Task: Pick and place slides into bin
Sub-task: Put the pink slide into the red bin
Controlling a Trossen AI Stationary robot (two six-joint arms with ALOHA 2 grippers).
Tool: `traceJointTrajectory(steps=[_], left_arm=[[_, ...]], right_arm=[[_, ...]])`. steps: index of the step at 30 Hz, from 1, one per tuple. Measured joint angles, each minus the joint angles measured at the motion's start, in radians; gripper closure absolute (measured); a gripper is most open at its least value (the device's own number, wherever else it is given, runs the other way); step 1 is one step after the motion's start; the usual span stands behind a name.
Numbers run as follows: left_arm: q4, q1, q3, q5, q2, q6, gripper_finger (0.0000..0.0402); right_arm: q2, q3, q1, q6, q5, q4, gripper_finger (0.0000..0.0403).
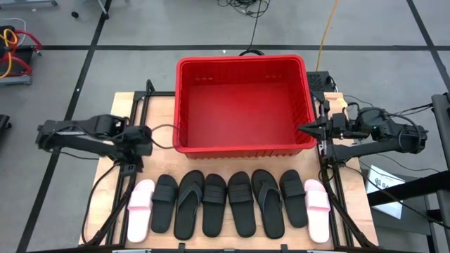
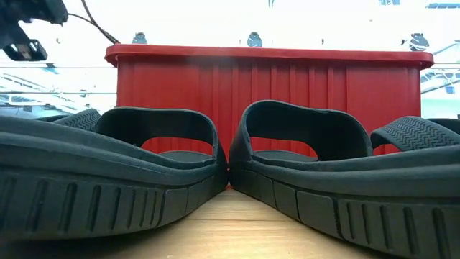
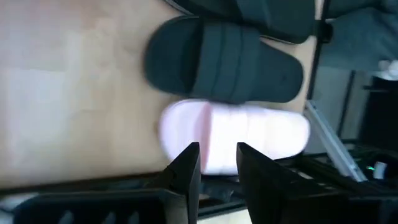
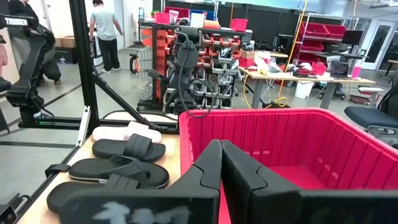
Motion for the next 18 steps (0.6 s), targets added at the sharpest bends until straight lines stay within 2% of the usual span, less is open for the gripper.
traceJointTrajectory(steps=[7, 18], left_arm=[[0.191, -0.066, -0.084, 0.055, 0.034, -0.114, 0.0304], [0.240, -0.188, -0.178, 0.055, 0.070, -0.121, 0.0304]], right_arm=[[0.000, 0.000, 0.000, -0.001, 0.000, -0.012, 0.0403], [0.000, 0.000, 0.000, -0.008, -0.001, -0.055, 0.0403]])
